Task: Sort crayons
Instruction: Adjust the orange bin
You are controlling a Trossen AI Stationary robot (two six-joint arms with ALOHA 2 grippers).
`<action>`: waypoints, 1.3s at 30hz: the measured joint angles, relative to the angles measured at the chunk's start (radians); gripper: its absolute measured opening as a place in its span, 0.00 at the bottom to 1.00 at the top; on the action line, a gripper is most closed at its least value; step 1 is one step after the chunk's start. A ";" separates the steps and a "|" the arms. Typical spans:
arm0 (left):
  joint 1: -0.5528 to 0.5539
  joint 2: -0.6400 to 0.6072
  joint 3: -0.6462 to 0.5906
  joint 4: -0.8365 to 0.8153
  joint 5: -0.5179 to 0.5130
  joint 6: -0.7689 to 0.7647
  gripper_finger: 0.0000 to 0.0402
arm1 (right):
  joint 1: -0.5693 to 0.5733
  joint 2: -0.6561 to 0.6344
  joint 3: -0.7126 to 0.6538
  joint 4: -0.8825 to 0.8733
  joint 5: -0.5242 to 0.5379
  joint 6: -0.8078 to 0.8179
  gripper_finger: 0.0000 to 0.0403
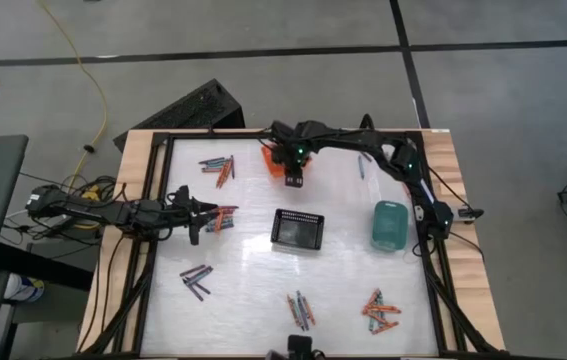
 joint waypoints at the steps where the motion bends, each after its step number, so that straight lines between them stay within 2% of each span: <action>1: 0.000 0.000 0.000 0.000 0.000 0.000 0.29 | 0.000 0.000 0.001 0.007 0.004 0.008 0.50; 11: 0.000 0.000 0.000 0.000 0.000 0.000 0.29 | -0.019 -0.003 0.000 -0.003 0.007 0.069 0.33; 16: 0.000 0.000 0.000 0.000 0.000 0.000 0.29 | -0.017 -0.003 0.000 -0.013 -0.005 0.091 0.28; 39: 0.000 0.000 0.000 0.000 -0.001 0.000 0.29 | -0.023 -0.003 0.000 -0.032 -0.028 0.278 0.26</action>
